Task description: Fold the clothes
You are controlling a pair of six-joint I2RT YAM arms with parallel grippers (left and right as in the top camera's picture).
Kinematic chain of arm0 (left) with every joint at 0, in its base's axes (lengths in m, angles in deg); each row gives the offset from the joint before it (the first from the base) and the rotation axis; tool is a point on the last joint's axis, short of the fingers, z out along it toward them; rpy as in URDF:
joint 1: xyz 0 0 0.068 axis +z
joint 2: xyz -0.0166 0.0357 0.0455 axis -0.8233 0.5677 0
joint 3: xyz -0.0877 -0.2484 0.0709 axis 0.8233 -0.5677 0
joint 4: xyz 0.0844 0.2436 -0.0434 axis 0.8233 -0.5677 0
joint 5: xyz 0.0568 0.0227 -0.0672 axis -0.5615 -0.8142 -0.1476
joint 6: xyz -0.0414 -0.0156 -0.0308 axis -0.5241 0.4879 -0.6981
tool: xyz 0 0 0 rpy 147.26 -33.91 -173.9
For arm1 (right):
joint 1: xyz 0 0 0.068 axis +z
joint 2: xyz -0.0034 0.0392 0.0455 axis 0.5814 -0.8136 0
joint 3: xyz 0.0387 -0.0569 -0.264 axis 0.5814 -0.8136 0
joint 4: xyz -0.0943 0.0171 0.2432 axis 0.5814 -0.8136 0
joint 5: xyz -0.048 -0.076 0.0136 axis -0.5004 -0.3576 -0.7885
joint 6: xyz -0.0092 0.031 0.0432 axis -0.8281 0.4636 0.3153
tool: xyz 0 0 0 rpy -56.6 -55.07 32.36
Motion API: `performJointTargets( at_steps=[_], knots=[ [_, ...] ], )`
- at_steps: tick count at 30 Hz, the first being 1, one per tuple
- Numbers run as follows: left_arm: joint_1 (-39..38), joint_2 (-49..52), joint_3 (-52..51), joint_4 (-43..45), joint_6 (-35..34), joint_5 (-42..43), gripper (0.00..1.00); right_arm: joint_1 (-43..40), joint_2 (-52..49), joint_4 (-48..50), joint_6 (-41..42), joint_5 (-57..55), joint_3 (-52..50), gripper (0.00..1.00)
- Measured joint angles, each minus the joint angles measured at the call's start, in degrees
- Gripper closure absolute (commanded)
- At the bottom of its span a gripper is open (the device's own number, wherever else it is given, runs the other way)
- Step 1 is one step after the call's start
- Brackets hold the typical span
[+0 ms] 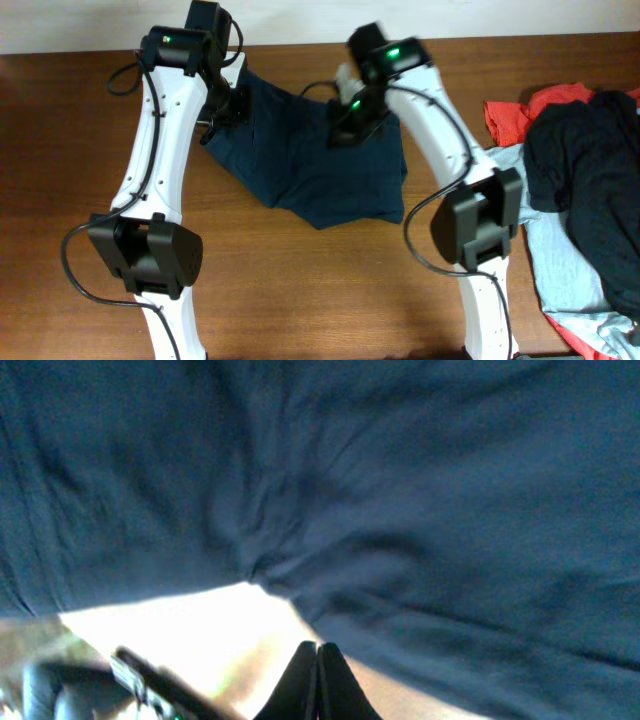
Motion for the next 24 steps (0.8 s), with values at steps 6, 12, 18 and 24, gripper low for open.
performJointTargets(
  at_steps=[6,12,18,24],
  knots=[
    [0.00,0.00,0.00,0.00,0.00,0.00,1.00,6.80,-0.11,0.20,-1.60,0.63,-3.28,0.96],
    [0.00,0.00,0.00,-0.02,0.00,0.00,1.00,10.95,-0.11,3.96,-1.81,0.76,-8.00,0.96],
    [0.00,0.00,0.00,-0.02,0.00,0.00,1.00,12.96,-0.13,11.72,-1.88,0.79,-15.69,0.96],
    [0.00,0.00,0.00,-0.04,0.00,-0.04,1.00,14.67,-0.13,28.02,-1.88,0.48,-25.66,0.96]
  ],
)
